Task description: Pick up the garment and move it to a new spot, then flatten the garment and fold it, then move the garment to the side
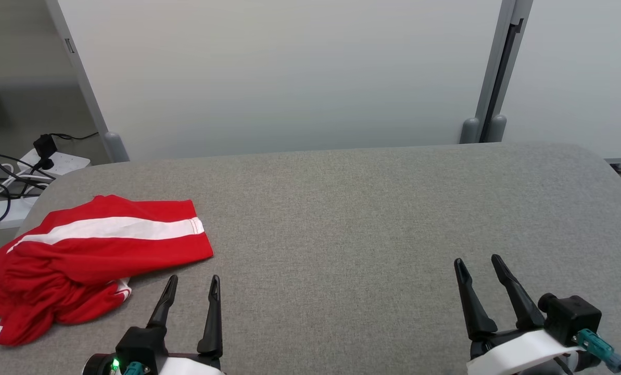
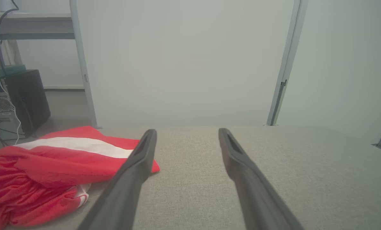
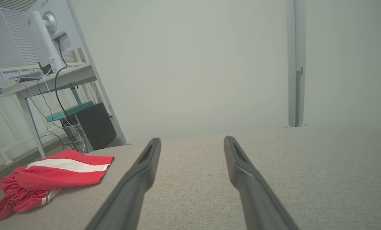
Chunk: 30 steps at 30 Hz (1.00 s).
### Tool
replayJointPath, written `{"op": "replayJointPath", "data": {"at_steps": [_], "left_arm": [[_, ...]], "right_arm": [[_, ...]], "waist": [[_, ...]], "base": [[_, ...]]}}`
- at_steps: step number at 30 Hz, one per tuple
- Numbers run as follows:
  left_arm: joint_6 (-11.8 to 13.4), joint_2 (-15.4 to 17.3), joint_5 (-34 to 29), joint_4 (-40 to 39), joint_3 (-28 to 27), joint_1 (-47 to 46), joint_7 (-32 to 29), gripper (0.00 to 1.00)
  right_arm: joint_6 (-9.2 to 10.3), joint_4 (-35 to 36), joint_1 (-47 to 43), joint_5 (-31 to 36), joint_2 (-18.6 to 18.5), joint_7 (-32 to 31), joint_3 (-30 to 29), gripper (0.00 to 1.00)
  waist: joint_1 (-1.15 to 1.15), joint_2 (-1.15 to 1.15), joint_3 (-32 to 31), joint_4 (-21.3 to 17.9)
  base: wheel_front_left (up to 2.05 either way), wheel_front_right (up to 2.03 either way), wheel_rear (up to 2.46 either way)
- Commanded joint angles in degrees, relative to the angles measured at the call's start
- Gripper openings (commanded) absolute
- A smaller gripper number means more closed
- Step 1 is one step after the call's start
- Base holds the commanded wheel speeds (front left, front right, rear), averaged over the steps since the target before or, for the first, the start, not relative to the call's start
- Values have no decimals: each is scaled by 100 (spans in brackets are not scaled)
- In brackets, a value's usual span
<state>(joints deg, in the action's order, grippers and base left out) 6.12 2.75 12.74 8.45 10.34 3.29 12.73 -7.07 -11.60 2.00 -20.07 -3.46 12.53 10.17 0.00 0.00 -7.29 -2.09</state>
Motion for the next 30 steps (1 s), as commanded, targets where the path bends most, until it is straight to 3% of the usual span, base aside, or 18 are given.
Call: {"op": "replayJointPath", "data": {"at_steps": [1,9,30], "left_arm": [[66,21,-230,-184,-142,-166,104,100],[152,19,-740,-229,-122,-136,227,100],[166,13,-654,-45,-107,-245,227,100]], "right_arm": [[-40,203,179,209,-11,123,177,100],[-42,162,164,680,-45,247,261,100],[-42,185,153,696,-51,247,191,100]], "waist": [[0,0,-17,-4],[0,0,-71,-49],[0,0,118,-13]], "base": [[0,0,0],[0,0,0],[0,0,0]]}}
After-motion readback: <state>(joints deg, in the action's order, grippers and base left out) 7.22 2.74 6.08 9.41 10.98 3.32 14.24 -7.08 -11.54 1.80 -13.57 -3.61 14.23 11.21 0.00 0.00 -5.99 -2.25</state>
